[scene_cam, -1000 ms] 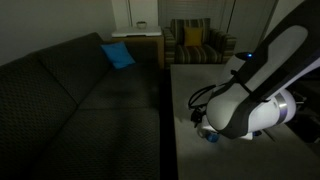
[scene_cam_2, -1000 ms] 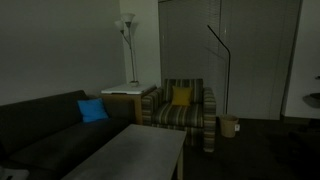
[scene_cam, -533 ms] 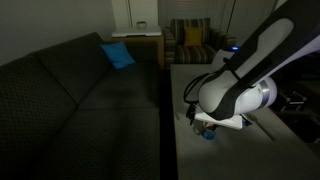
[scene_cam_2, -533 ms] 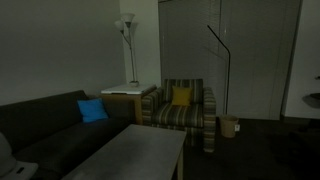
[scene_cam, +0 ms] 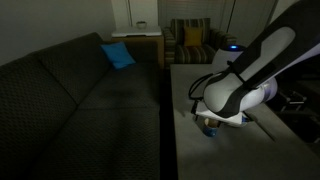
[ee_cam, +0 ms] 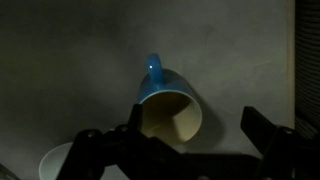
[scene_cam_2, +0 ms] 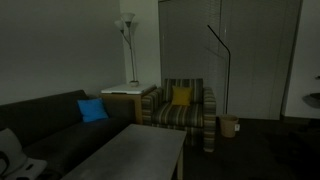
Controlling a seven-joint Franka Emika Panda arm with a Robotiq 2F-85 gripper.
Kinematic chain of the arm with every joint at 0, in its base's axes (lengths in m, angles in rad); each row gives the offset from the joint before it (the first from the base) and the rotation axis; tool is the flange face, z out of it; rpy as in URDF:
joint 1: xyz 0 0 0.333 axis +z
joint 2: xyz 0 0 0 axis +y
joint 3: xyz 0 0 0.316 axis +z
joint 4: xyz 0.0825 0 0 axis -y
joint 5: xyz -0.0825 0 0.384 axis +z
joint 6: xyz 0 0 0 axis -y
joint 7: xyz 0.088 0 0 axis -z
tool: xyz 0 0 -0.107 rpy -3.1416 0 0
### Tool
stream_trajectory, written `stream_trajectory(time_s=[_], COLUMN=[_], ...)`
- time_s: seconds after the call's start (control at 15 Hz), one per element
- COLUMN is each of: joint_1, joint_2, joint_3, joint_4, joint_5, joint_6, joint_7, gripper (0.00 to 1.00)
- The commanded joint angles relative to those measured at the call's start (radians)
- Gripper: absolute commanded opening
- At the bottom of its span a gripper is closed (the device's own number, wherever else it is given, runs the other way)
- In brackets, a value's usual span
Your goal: Put the cup on the white plate
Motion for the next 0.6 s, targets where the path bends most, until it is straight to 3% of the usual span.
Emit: stream_trajectory(time_s=[0.0, 0.13, 0.53], joint_1=[-0.014, -0.020, -0.095], joint_2=[0.023, 0.005, -0.021], joint_3=[-0.014, -0.004, 0.112], joint_4=[0.020, 0.000, 0.003], joint_5=[-0.038, -0.051, -0.042], joint_6=[-0.001, 0.004, 0.022], joint_7=[0.052, 0.055, -0.114], gripper=[1.00, 1.00, 1.00])
